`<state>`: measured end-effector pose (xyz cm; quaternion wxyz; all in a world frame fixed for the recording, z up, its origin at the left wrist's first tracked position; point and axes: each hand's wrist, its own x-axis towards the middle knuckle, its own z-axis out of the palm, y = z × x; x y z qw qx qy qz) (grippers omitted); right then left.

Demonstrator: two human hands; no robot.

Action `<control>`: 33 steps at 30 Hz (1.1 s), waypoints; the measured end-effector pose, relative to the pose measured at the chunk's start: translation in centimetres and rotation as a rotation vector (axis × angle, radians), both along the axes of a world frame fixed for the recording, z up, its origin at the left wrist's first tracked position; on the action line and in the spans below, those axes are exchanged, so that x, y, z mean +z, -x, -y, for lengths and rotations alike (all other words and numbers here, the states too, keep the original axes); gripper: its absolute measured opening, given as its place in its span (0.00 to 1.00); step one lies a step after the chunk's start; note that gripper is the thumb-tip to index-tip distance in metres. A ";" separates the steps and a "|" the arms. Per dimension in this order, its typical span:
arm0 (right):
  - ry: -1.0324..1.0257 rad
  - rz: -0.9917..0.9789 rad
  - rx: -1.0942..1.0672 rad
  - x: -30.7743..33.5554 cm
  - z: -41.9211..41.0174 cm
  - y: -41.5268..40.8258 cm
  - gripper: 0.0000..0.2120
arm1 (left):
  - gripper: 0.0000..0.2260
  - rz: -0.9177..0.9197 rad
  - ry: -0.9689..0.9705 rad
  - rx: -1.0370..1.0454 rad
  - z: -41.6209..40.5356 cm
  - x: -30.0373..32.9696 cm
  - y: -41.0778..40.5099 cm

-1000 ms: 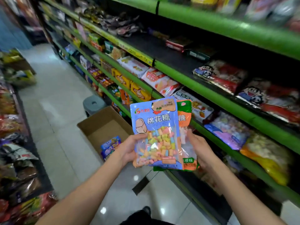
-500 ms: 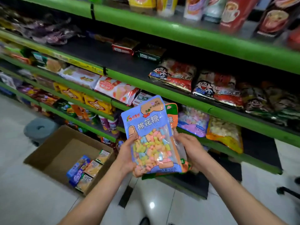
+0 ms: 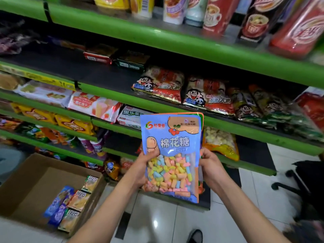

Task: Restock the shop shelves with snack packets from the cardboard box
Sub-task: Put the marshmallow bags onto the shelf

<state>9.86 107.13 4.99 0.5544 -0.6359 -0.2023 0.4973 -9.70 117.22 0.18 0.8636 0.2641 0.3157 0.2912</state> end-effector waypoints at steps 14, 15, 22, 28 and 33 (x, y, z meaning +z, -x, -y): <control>-0.212 0.674 0.052 1.0 -0.9 -3.2 0.18 | 0.27 -0.132 -0.067 -0.004 -0.2 2.9 -1.4; -0.289 0.890 0.072 1.4 -0.7 -2.8 0.18 | 0.26 -0.126 -0.072 0.001 -0.1 3.1 -1.4; -0.094 0.459 0.206 1.4 -0.1 -1.6 0.12 | 0.13 -0.055 -0.027 0.073 0.2 2.5 0.2; 0.035 0.141 0.437 1.2 0.9 -0.2 0.18 | 0.19 -0.067 -0.121 0.011 -0.1 2.8 1.0; -0.045 -0.133 0.332 1.3 1.1 0.6 0.18 | 0.21 -0.082 -0.222 -0.105 -0.3 4.3 0.1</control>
